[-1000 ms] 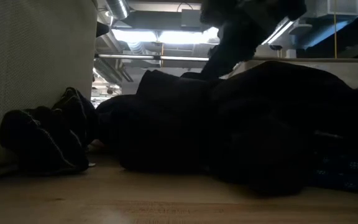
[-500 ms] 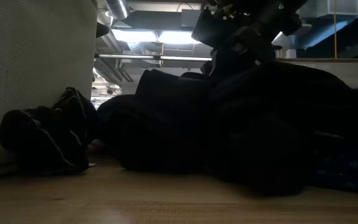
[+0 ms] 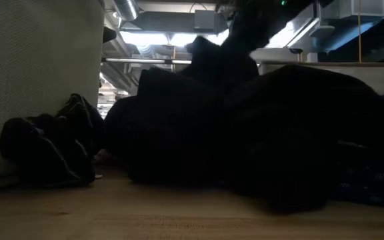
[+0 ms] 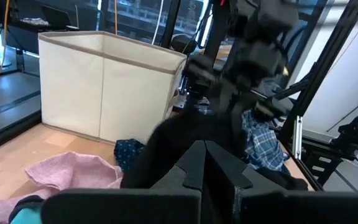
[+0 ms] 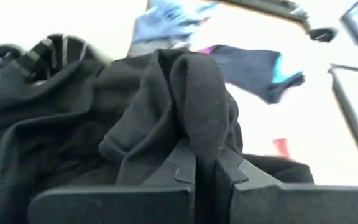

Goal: Sort clothes
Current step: Put the black shirt into the top white laundry organizer

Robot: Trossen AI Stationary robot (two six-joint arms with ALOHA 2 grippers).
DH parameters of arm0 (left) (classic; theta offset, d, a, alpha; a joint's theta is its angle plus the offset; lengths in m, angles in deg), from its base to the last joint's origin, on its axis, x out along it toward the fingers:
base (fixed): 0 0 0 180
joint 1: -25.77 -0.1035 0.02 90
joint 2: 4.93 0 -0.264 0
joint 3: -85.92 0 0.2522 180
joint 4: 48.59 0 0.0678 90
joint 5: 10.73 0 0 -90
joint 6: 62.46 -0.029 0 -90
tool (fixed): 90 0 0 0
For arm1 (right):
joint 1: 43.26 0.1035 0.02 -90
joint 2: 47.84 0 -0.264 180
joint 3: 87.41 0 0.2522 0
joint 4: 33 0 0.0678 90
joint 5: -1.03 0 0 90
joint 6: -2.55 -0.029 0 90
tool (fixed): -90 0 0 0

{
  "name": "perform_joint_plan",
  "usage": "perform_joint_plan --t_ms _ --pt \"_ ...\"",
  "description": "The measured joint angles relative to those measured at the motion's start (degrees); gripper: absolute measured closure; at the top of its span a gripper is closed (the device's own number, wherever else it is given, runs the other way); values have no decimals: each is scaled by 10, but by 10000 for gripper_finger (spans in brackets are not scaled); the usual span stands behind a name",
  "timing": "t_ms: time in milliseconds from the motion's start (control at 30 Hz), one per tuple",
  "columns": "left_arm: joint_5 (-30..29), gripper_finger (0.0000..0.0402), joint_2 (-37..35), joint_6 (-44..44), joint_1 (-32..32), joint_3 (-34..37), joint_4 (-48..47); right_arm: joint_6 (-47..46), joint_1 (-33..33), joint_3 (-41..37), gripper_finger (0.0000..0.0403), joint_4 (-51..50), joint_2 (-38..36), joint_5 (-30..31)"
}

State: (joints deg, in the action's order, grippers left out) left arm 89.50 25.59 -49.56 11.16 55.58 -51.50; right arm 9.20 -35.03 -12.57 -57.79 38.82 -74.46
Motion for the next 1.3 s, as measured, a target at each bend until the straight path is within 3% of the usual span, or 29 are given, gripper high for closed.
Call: perform_joint_plan --t_ms 300,1300 --pt "0 400 0 -11 0 0 1 30 -9 34 384 -34 -81 114" --pt "0 400 0 -16 0 0 0 151 -201 455 384 -267 -93 240"
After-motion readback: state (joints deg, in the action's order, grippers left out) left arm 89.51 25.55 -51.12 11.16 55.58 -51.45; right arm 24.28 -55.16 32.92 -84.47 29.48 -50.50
